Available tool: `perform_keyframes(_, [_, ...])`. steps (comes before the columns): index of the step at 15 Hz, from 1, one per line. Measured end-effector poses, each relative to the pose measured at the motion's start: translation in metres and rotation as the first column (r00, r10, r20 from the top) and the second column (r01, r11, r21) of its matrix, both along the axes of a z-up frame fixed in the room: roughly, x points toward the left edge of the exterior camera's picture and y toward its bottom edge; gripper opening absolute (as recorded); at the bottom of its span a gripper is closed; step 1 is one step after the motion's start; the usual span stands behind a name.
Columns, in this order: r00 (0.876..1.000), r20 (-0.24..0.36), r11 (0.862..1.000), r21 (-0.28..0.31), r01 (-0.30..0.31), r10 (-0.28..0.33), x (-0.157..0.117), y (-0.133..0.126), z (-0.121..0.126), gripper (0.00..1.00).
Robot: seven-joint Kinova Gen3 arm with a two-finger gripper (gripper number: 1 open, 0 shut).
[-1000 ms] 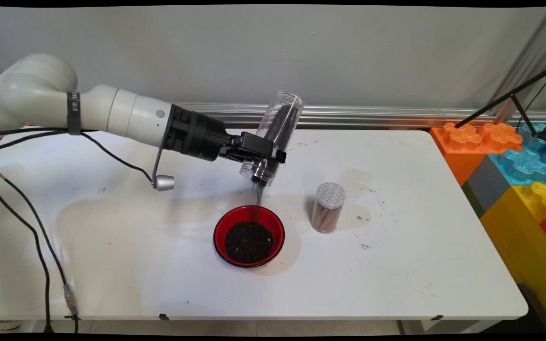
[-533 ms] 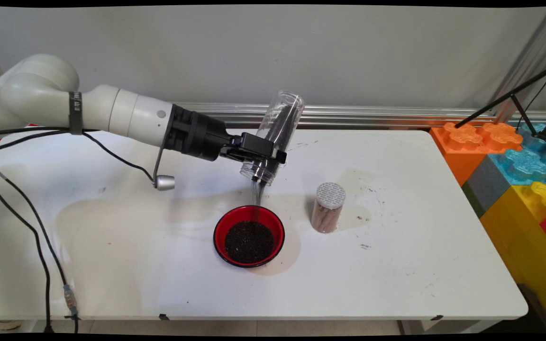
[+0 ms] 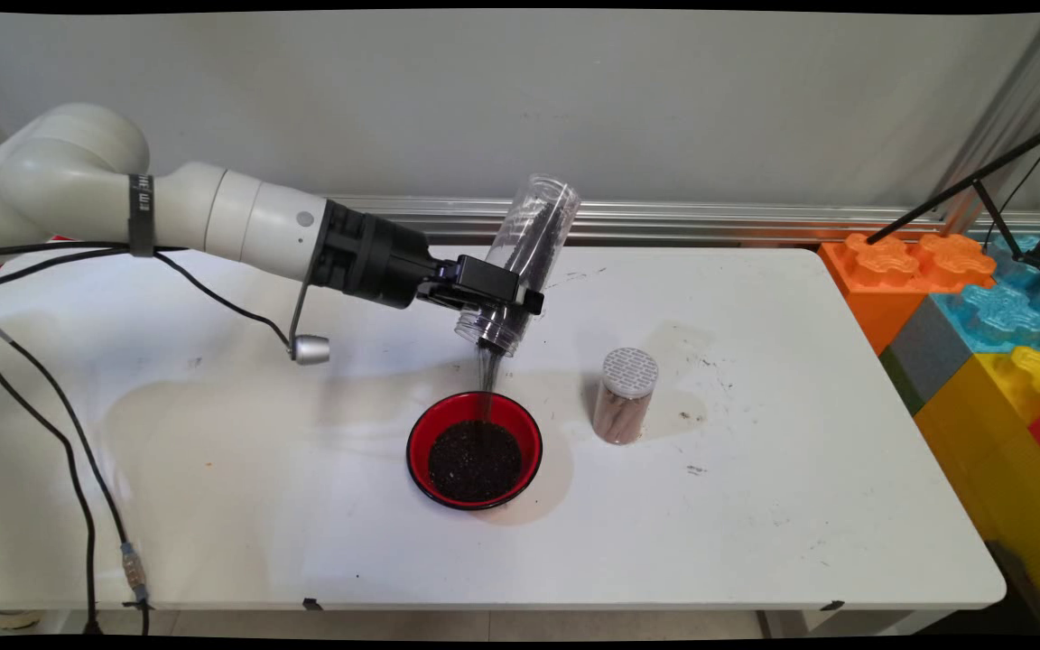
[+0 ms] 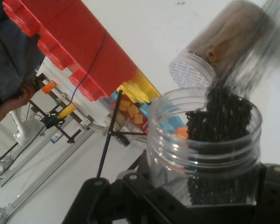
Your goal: Pour the black seasoning powder in the red bowl
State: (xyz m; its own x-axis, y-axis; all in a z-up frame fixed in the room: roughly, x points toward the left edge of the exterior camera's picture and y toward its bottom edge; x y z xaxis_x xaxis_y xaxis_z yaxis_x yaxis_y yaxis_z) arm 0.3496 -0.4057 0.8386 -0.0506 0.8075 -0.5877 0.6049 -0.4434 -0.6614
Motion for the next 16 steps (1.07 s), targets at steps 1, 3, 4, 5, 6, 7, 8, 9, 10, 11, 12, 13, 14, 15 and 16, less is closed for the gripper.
perform_keyframes(1, [1.000,0.000,1.000,0.000,0.001,-0.001,-0.0002,0.0001,-0.0001,0.00])
perform_keyframes(3, [1.000,-0.001,1.000,-0.001,0.003,-0.003,-0.0008,0.0001,-0.0005,0.00])
perform_keyframes(4, [1.000,-0.001,1.000,-0.001,0.005,-0.005,-0.0012,0.0002,-0.0008,0.00])
perform_keyframes(5, [1.000,-0.001,1.000,-0.001,0.005,-0.005,-0.0015,0.0002,-0.0012,0.00])
perform_keyframes(6, [1.000,0.000,1.000,-0.002,0.007,-0.007,-0.0018,0.0002,-0.0016,0.00])
perform_keyframes(7, [1.000,0.000,1.000,-0.002,0.007,-0.007,-0.0020,0.0002,-0.0018,0.00])
perform_keyframes(8, [1.000,0.000,1.000,-0.003,0.009,-0.009,-0.0023,0.0002,-0.0022,0.00])
perform_keyframes(9, [1.000,0.000,1.000,-0.004,0.010,-0.010,-0.0026,0.0001,-0.0025,0.00])
perform_keyframes(10, [1.000,0.000,1.000,-0.005,0.011,-0.011,-0.0029,0.0002,-0.0029,0.00])
perform_keyframes(11, [1.000,0.000,1.000,-0.005,0.012,-0.012,-0.0034,0.0000,-0.0032,0.00])
perform_keyframes(12, [1.000,-0.001,1.000,-0.006,0.013,-0.013,-0.0038,0.0000,-0.0034,0.00])
perform_keyframes(13, [1.000,-0.002,1.000,-0.008,0.015,-0.015,-0.0043,0.0000,-0.0035,0.00])
perform_keyframes(14, [1.000,-0.002,1.000,-0.009,0.017,-0.017,-0.0049,0.0000,-0.0037,0.00])
perform_keyframes(15, [1.000,-0.002,1.000,-0.011,0.019,-0.019,-0.0053,0.0001,-0.0037,0.00])
perform_keyframes(16, [1.000,-0.002,1.000,-0.013,0.021,-0.021,-0.0053,0.0007,-0.0035,0.00])
